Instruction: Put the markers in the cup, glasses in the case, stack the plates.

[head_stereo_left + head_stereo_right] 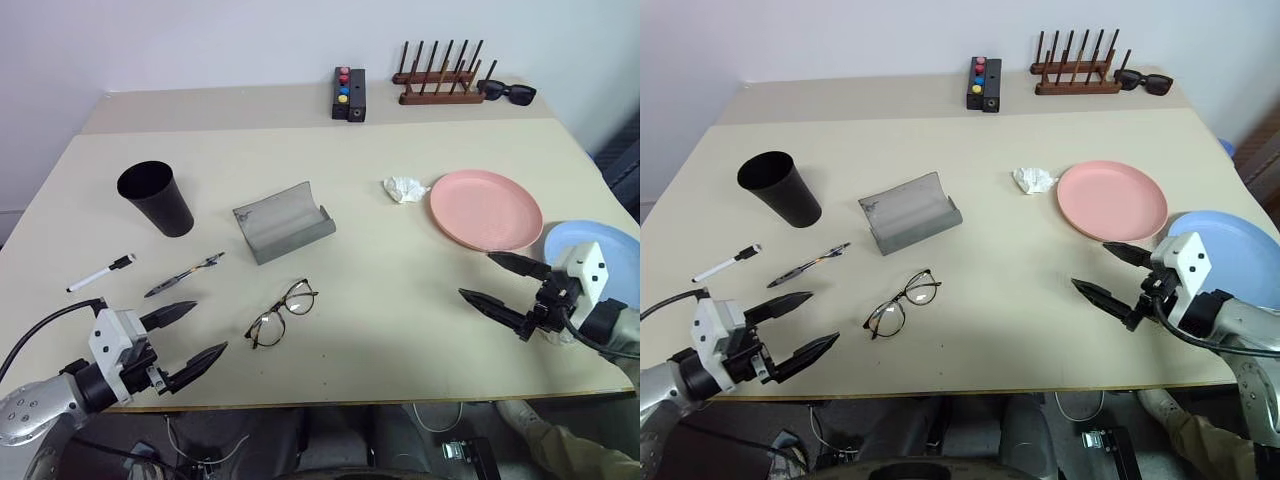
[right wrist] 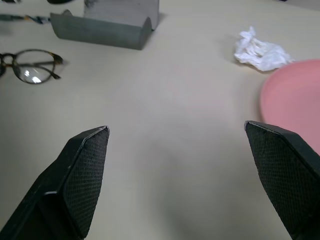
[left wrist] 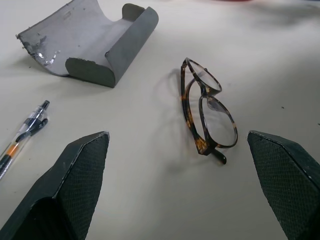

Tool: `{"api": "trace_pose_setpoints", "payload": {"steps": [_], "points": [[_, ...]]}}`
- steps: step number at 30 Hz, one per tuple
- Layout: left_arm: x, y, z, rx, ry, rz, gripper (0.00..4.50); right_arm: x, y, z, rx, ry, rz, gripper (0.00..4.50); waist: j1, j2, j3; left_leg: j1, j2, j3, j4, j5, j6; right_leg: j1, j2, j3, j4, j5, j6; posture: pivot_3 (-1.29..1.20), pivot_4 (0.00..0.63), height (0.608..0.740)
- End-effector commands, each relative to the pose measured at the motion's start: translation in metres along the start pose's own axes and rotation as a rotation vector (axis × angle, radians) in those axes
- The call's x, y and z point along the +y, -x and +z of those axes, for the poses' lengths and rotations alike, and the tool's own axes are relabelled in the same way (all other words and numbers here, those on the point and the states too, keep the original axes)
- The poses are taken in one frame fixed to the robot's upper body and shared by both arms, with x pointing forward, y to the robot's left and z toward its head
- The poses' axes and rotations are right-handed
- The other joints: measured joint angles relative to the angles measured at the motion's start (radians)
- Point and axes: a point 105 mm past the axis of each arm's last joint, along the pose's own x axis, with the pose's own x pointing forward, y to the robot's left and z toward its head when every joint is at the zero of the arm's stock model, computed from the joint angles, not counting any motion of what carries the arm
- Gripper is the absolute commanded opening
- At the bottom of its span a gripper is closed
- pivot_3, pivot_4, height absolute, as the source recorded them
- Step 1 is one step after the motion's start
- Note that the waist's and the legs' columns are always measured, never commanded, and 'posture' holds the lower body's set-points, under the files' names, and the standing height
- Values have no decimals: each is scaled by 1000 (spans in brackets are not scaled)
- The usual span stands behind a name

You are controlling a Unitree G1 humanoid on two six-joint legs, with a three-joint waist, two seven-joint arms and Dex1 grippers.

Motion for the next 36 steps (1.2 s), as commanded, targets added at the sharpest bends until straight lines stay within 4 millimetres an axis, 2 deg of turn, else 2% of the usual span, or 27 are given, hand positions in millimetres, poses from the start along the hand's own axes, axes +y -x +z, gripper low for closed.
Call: {"api": "trace_pose_setpoints", "payload": {"steps": [1,12,20,29,33,36], "points": [[-3,-2,8,-18,-35,-7,4500,8,-6,14,-54,6,38,4424,1,0,0,0,0,0,0,0,0,0,0,0,0,0,0,0,150,740],[-4,-13,7,-35,-34,-19,4500,6,-5,19,-51,11,34,4424,2,0,0,0,0,0,0,0,0,0,0,0,0,0,0,0,150,740],[-4,-13,8,-41,-33,-24,4500,3,-4,16,-47,18,19,4424,1,0,0,0,0,0,0,0,0,0,0,0,0,0,0,0,150,740],[0,-22,10,-60,-27,-29,4500,-11,3,7,-15,40,21,4424,1,0,0,0,0,0,0,0,0,0,0,0,0,0,0,0,150,740],[3,-27,13,-77,-28,32,4500,-16,-1,2,-20,33,23,4424,-1,0,0,1,0,0,0,0,0,0,0,0,0,0,1,0,150,740],[14,-27,20,-91,-56,123,4500,-19,-8,2,-26,54,39,4424,0,0,0,1,0,1,0,0,0,0,0,0,1,0,1,0,150,740]]}}
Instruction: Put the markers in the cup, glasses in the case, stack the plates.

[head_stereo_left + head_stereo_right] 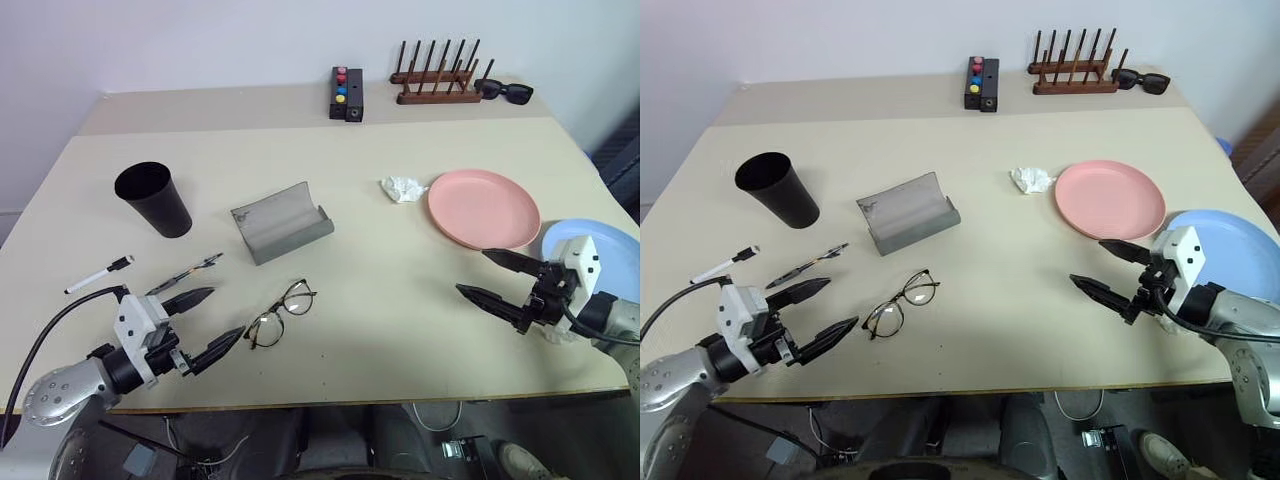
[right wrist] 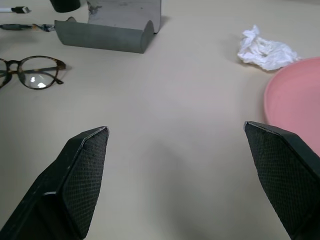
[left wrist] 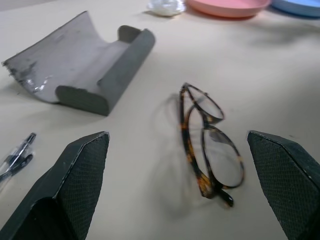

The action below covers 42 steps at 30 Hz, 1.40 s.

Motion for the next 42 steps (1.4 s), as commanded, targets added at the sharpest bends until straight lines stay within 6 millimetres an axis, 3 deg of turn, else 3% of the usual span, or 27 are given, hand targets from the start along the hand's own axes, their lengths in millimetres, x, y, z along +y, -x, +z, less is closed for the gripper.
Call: {"api": "trace_pose_setpoints", "payload": {"steps": [1,7,11,16,23,27,32,42], "points": [[12,-1,18,-44,-48,97,4500,-4,-8,11,-39,58,20,4424,2,0,0,0,0,0,0,0,0,0,0,0,0,0,0,0,150,740],[48,5,50,-101,-82,313,4500,-7,-22,12,-59,60,55,4424,3,0,0,0,0,0,0,0,-1,0,0,0,0,1,1,0,150,740],[77,22,40,102,-129,448,4500,-10,-33,9,-60,64,79,4424,-2,0,0,0,0,0,0,1,-2,0,1,0,1,1,1,0,150,740],[85,33,25,218,-147,350,4500,-8,-52,20,-106,76,125,4424,-2,0,0,1,0,2,-1,3,-5,-2,1,4,1,1,1,0,150,740],[100,41,9,307,-180,212,4500,32,-64,37,-141,104,359,4424,2,0,0,0,0,2,-2,4,-7,-3,1,3,1,1,1,0,150,740],[111,32,5,321,-195,140,4500,51,-68,40,-165,166,492,4424,1,0,0,0,0,2,-2,3,-6,-3,1,3,1,1,0,0,150,740],[122,21,0,348,-214,54,4500,58,-77,42,-178,212,571,4424,-4,0,0,0,0,2,-2,4,-8,-3,1,3,1,2,1,0,150,740],[130,1,-9,416,-250,-103,4500,71,-96,62,-232,246,605,4424,-7,0,0,-1,0,2,-2,5,-8,-5,1,3,2,2,1,0,150,740]]}}
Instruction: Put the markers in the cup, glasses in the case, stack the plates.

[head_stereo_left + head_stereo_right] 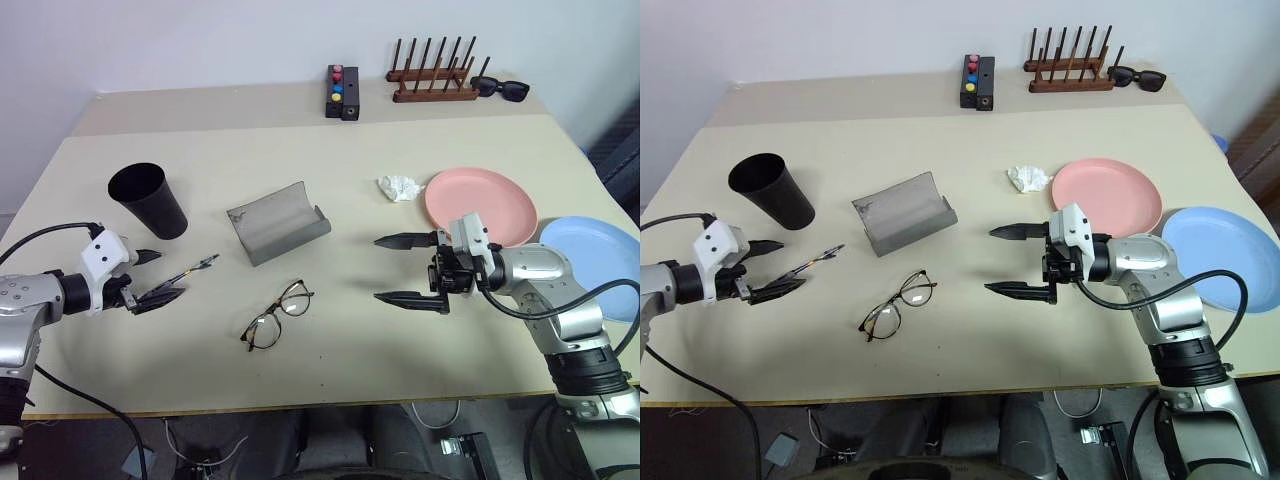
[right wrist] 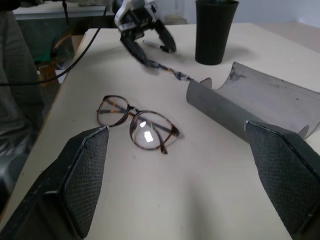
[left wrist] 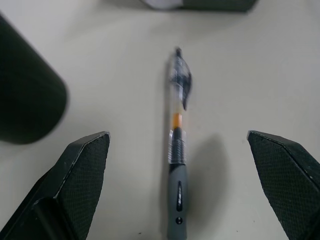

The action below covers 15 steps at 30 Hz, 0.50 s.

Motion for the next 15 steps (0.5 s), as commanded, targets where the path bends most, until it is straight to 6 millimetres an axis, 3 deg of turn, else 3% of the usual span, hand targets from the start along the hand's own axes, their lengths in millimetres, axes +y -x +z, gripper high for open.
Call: {"api": "trace_pose_setpoints", "payload": {"steps": [1,9,15], "points": [[9,1,4,24,-50,-25,4500,0,-9,19,-34,65,11,4424,1,0,0,0,0,0,0,0,0,0,0,0,0,0,0,0,150,740],[26,-9,-5,83,-64,-50,4500,-1,-10,32,-53,71,5,4424,0,0,0,0,0,0,1,0,0,-1,2,0,1,0,0,0,150,740],[25,-19,-5,97,-74,-110,4500,1,-6,28,-46,64,2,4424,-2,0,0,-1,0,0,1,0,0,-1,3,0,2,0,0,0,150,740]]}}
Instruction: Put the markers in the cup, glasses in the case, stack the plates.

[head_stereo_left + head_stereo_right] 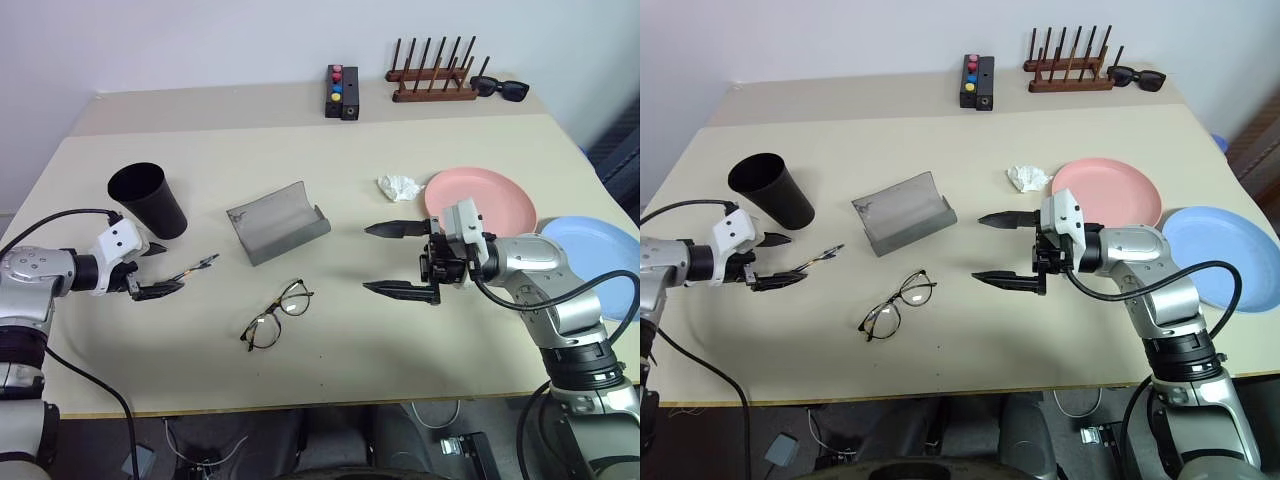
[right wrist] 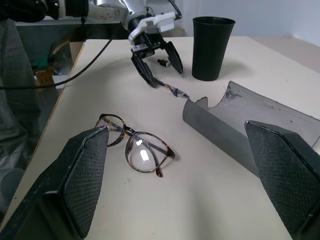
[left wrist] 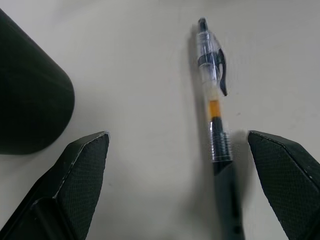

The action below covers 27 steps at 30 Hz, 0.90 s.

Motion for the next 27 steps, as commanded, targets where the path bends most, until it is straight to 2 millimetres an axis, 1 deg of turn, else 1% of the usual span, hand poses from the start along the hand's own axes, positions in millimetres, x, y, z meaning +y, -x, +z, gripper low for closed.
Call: {"api": "trace_pose_setpoints", "payload": {"steps": [1,10,13,15,18,20,22,27], "points": [[-1,-3,-1,22,-34,-31,4500,2,3,8,-16,39,1,4424,0,0,0,0,0,0,0,0,0,0,0,0,0,0,0,0,150,740],[-9,-7,-8,43,-20,-94,4500,1,2,4,-13,49,-12,4424,-3,0,0,0,0,0,2,0,0,0,0,0,3,0,0,0,150,740],[-13,-7,-9,43,-17,-111,3656,1,3,3,-14,51,-15,4500,-8,0,0,0,0,0,3,0,0,0,0,0,4,0,0,0,150,740],[-13,-7,-7,39,-18,-111,2735,1,3,3,-15,51,-16,4500,-11,0,0,0,0,0,4,0,0,0,0,0,5,0,0,0,150,740],[-13,-5,-2,33,-20,-117,1122,1,4,1,-15,53,-18,4500,-13,0,0,0,0,0,7,0,0,0,0,0,9,0,0,0,150,740],[-13,-4,1,30,-22,-118,203,0,3,1,-16,55,-17,4500,-15,0,0,0,0,0,10,-1,1,0,0,0,12,0,0,0,150,740],[-13,-2,3,29,-26,-117,203,0,3,0,-18,56,-17,4500,-15,0,0,0,0,0,12,-3,5,0,0,1,12,0,0,0,150,740],[-13,3,8,27,-30,-112,203,-1,1,0,-23,59,-15,4500,-15,0,0,0,0,0,12,-3,5,0,1,1,13,0,0,0,150,740]]}}
